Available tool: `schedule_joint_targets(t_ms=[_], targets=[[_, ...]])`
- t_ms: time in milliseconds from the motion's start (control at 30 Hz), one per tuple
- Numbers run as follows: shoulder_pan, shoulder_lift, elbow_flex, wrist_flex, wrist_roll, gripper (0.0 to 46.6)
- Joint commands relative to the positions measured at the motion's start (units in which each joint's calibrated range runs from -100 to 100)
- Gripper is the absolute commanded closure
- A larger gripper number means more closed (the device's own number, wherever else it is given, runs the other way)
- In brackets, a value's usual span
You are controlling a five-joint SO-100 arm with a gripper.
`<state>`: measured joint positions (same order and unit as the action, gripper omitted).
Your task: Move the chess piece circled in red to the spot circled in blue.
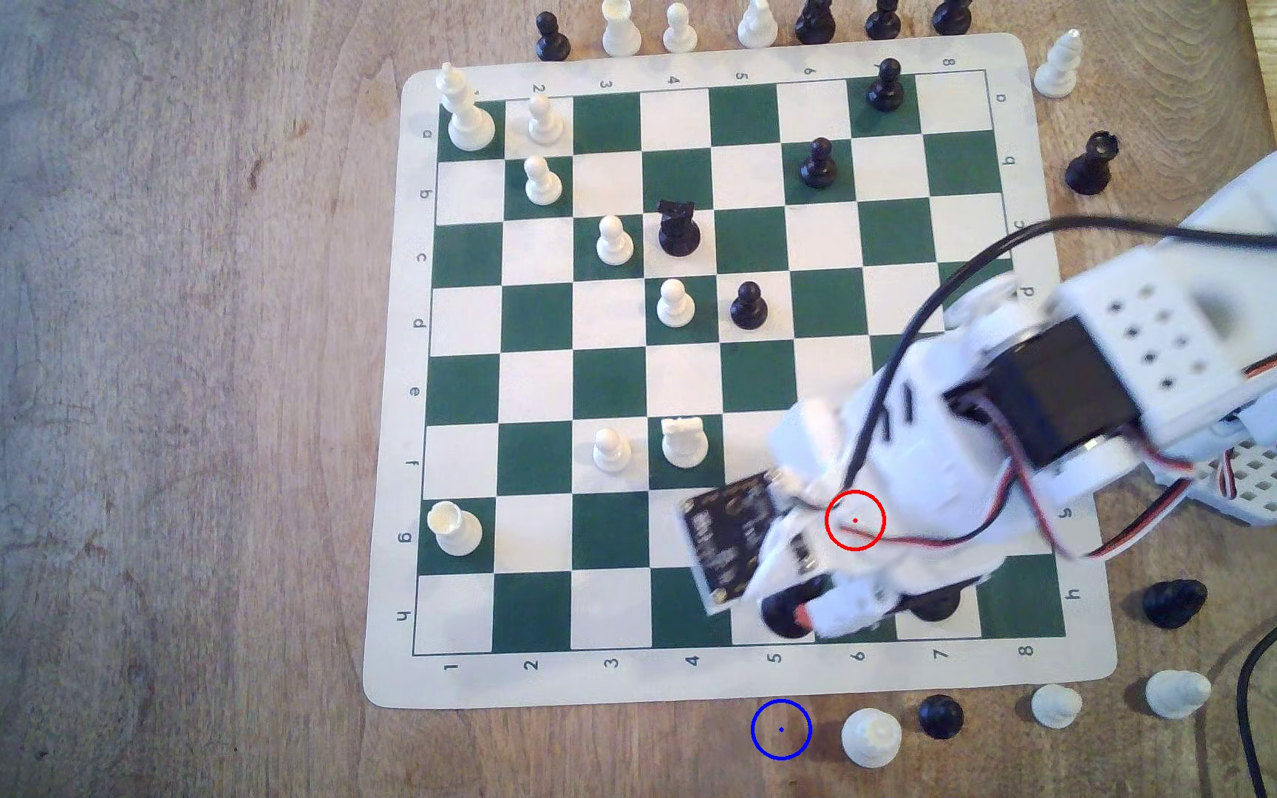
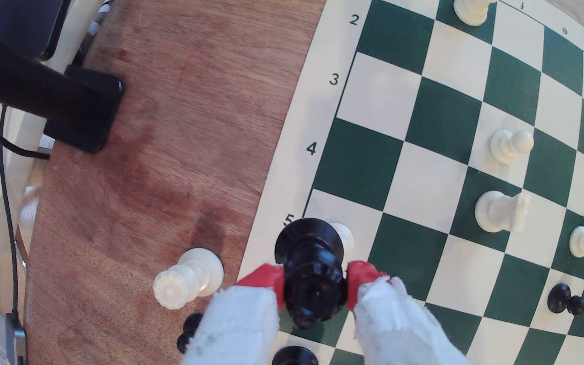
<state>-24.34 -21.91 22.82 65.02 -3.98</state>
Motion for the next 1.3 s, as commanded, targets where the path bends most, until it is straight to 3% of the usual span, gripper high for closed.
schedule_joint_targets(t_ms=[0,433,1267], targets=[[-2.53,2.73,-8.04,-1.87,0.10,46.4],[-9.02,17.84,-15.29,-5.72,0.24,46.4],[-7.85,23.86,-16.56,-5.97,0.68,46.4]])
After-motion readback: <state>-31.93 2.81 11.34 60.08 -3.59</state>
